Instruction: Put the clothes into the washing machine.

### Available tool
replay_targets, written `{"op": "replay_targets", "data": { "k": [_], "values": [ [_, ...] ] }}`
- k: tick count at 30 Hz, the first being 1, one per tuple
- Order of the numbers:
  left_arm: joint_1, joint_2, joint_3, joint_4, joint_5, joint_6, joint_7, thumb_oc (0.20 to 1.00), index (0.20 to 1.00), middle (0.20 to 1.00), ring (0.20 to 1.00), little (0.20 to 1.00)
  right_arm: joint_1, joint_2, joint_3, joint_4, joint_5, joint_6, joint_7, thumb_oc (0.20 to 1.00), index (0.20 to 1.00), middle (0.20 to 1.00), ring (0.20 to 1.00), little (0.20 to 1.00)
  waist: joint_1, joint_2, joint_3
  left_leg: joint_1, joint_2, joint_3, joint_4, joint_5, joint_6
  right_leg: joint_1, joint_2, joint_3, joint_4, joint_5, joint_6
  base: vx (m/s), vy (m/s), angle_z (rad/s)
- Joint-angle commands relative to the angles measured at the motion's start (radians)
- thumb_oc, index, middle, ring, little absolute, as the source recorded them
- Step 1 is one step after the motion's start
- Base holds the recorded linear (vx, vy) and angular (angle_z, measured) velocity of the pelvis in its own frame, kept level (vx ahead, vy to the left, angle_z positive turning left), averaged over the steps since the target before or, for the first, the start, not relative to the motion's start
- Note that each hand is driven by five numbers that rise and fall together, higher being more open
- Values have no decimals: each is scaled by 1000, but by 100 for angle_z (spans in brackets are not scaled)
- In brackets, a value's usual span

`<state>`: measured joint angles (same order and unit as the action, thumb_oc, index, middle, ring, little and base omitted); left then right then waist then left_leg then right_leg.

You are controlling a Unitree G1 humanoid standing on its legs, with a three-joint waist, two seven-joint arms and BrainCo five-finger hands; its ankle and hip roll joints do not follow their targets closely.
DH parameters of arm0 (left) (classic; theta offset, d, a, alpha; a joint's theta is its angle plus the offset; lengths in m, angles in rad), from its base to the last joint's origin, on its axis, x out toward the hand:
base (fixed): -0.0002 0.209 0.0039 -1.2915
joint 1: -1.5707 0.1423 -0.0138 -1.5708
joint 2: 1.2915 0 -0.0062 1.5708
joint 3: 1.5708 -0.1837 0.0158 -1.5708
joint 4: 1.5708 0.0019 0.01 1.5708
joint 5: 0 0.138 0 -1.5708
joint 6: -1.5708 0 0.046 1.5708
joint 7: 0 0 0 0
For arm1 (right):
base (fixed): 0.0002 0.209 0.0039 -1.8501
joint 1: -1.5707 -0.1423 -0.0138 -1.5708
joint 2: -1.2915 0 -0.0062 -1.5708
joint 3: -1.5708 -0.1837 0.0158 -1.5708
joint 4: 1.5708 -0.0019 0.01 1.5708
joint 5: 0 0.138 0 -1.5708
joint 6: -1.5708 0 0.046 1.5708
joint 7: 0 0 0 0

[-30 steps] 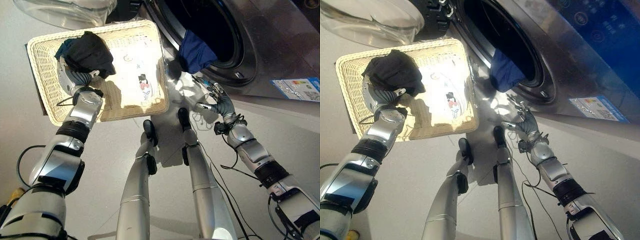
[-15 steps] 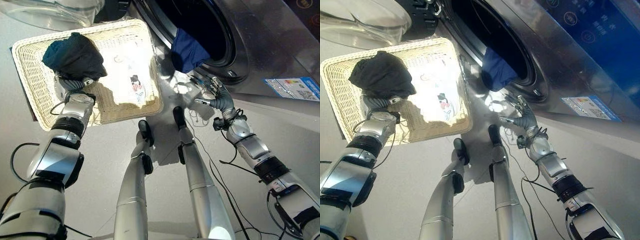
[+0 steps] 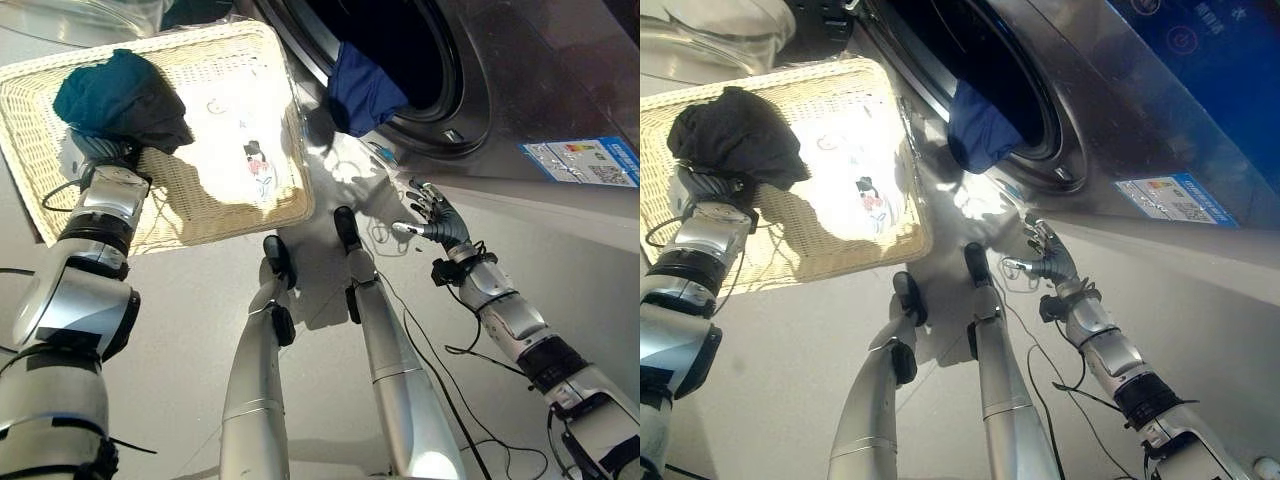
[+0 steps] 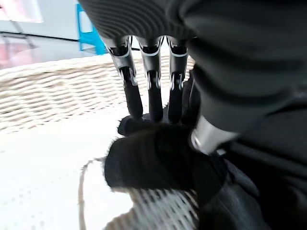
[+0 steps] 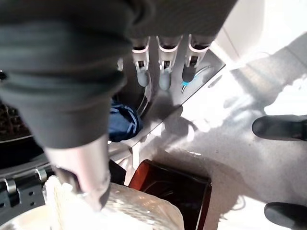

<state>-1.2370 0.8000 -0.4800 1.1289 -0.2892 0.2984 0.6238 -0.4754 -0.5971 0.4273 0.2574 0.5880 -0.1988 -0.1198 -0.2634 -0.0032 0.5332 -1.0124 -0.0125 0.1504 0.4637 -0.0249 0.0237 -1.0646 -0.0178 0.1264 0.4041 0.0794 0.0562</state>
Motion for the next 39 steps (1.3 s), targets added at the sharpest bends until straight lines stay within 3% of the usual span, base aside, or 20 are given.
{"op": "replay_targets", "data": {
  "k": [1,2,3,6,9,11,14,17,21,23,26,27,28,30,33,34,35,36,38,39],
  "values": [
    [-40,41,9,-14,12,-137,107,200,200,200,200,200,41,30,4,-97,-9,-65,18,1000,1000,1000,1000,1000,10,-40,-13,54,-48,20,115,-136,-18,42,38,-49,-62,23,10,0,0,0],
    [-41,36,15,-21,4,-155,114,200,200,200,200,200,42,33,7,-99,-16,-68,16,1000,1000,1000,1000,1000,11,-42,-13,54,-48,19,114,-136,-18,43,39,-49,-62,22,11,-28,-54,-1],
    [-50,22,27,-31,-19,-217,132,200,200,200,200,200,38,43,19,-98,-32,-77,9,1000,1000,1000,1000,1000,12,-48,-13,59,-48,15,109,-135,-17,48,42,-49,-68,24,10,-21,-49,0],
    [-53,8,40,-41,-22,-264,142,200,200,200,200,200,33,52,28,-98,-33,-80,3,1000,1000,1000,1000,1000,13,-53,-13,63,-49,11,104,-133,-18,53,45,-50,-72,26,10,-14,-32,0],
    [-63,-21,60,-72,-41,-385,182,200,200,200,200,200,19,80,39,-100,-32,-85,-4,1000,1000,1000,1000,1000,19,-64,-13,87,-49,-1,74,-121,-18,76,55,-52,-84,30,10,-39,-76,2],
    [-75,-24,72,-85,-41,-421,202,200,200,200,200,200,10,84,34,-106,-34,-86,-1,1000,1000,1000,1000,1000,12,-73,-13,73,-54,11,54,-84,-13,60,48,-50,-97,60,6,-65,-92,3],
    [-48,-41,97,-132,-52,-524,276,200,200,200,200,200,28,114,39,-133,-59,-85,3,1000,1000,1000,1000,1000,27,-72,-13,127,-48,-12,16,-90,-19,105,62,-57,-97,34,9,-57,-98,3],
    [-16,-55,126,-206,13,-607,355,200,200,200,200,200,35,139,37,-161,-84,-78,9,1000,1000,1000,1000,1000,32,-75,-13,134,-51,-3,-31,-40,-19,106,58,-64,-115,59,2,-81,-117,9],
    [60,-75,148,-340,94,-656,418,200,200,200,200,200,51,167,33,-200,-113,-51,29,1000,1000,1000,1000,1000,63,-61,-13,178,-51,-18,-93,-9,-23,147,60,-80,-128,46,-4,-55,-127,10],
    [111,-89,168,-407,146,-686,395,200,200,200,200,200,46,179,32,-210,-153,-54,33,1000,1000,1000,1000,1000,88,-52,-13,206,-53,-33,-132,7,-25,172,57,-95,-136,36,-6,-50,-152,5],
    [119,-90,171,-415,150,-691,390,200,200,200,200,200,47,180,33,-212,-157,-55,34,1000,1000,1000,1000,1000,89,-50,-13,210,-53,-35,-135,9,-25,176,56,-97,-138,35,-6,-25,-90,11],
    [170,-108,191,-479,162,-730,323,200,200,200,200,200,33,189,34,-221,-183,-53,23,1000,1000,1000,1000,1000,114,-40,-13,226,-54,-49,-163,23,-28,195,52,-112,-137,22,-9,-68,-307,37],
    [292,-175,243,-602,119,-844,135,200,200,200,200,200,-1,208,21,-244,-223,-24,11,1000,1000,1000,1000,1000,158,-20,-13,262,-59,-76,-204,44,-32,237,41,-140,-132,-4,-14,-85,-373,40],
    [382,-232,272,-712,69,-898,-41,200,200,200,200,200,-35,214,10,-256,-249,23,4,1000,1000,1000,1000,1000,185,-4,-13,284,-63,-94,-225,59,-35,270,33,-165,-126,-23,-19,-61,-231,22],
    [466,-278,284,-851,-36,-906,-270,200,200,200,200,200,-62,217,-6,-260,-269,59,10,1000,1000,1000,1000,1000,212,14,-13,306,-66,-111,-245,75,-36,304,25,-189,-118,-43,-24,-41,-124,41],
    [511,-302,278,-934,-111,-885,-400,200,200,200,200,200,-75,222,-16,-258,-275,77,15,1000,1000,1000,1000,1000,226,26,-13,321,-67,-118,-255,82,-38,324,18,-204,-113,-53,-25,-31,-86,18],
    [511,-302,278,-934,-111,-885,-400,200,200,200,200,200,-75,222,-16,-258,-275,77,15,1000,1000,1000,1000,1000,226,26,-13,321,-67,-118,-255,82,-38,324,18,-204,-113,-53,-25,-41,-101,19],
    [540,-323,268,-1002,-186,-843,-537,200,200,200,200,200,-86,228,-21,-256,-285,94,13,1000,1000,1000,1000,1000,238,37,-13,335,-70,-124,-264,90,-39,343,11,-217,-111,-61,-26,-26,-63,9],
    [552,-325,262,-1026,-194,-831,-561,200,200,200,200,200,-89,228,-23,-252,-286,97,13,1000,1000,1000,1000,1000,243,40,-13,340,-70,-127,-266,92,-39,349,8,-221,-109,-63,-26,-23,-55,12],
    [568,-328,247,-1071,-223,-807,-620,200,200,200,200,200,-99,230,-27,-243,-286,106,20,1000,1000,1000,1000,1000,250,47,-13,347,-72,-131,-271,99,-40,359,5,-230,-105,-67,-28,-20,-36,17]
  ]
}}
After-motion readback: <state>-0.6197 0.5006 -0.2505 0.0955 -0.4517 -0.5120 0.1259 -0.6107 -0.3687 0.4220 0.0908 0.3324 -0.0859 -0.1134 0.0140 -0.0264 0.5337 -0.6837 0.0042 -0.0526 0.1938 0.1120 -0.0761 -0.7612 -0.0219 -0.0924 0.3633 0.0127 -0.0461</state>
